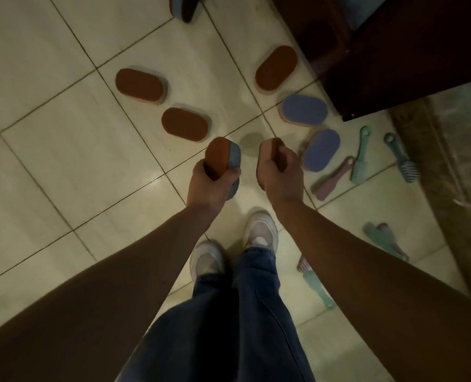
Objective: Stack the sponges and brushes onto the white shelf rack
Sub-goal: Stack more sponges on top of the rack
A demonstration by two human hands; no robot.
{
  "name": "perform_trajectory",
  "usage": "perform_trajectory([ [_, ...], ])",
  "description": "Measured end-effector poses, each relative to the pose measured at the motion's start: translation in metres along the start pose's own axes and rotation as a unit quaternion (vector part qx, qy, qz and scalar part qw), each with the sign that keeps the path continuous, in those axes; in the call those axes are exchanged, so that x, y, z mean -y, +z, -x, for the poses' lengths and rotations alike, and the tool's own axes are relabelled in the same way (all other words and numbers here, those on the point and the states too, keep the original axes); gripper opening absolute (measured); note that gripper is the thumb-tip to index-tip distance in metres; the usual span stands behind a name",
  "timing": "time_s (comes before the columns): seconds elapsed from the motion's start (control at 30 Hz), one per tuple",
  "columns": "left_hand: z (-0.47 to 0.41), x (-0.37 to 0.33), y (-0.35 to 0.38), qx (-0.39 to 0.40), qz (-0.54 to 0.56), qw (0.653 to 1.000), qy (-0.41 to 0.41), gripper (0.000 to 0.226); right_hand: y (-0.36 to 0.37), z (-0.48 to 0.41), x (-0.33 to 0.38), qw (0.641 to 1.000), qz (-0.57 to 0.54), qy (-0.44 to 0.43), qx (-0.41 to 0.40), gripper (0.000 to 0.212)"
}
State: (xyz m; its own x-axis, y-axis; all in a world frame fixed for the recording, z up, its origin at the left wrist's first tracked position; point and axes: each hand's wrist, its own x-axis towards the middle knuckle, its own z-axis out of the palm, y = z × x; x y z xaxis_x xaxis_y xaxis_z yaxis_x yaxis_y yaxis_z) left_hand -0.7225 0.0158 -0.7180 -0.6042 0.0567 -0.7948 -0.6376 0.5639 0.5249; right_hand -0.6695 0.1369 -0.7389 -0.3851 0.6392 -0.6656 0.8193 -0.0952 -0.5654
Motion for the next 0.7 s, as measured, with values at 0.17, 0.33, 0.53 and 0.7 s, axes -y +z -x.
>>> perform_trajectory([
  [0.17,0.097,-0.051,-0.029,-0.014,0.008,1.000,-0.009,0.063,-0.060,0.087,0.051,1.000,-0.016,-0.009,0.001,0.041],
  [0.33,0.204,-0.119,-0.064,-0.009,0.014,1.000,-0.005,0.078,-0.135,0.181,0.114,0.997,-0.027,-0.065,-0.017,0.047],
  [0.53,0.314,-0.200,-0.095,0.027,-0.005,0.997,0.069,0.068,-0.203,0.268,0.175,0.991,-0.084,-0.041,-0.092,0.050],
  [0.7,0.388,-0.242,-0.107,0.071,-0.031,0.991,0.111,0.062,-0.256,0.341,0.191,0.969,-0.207,-0.022,-0.133,0.052],
])
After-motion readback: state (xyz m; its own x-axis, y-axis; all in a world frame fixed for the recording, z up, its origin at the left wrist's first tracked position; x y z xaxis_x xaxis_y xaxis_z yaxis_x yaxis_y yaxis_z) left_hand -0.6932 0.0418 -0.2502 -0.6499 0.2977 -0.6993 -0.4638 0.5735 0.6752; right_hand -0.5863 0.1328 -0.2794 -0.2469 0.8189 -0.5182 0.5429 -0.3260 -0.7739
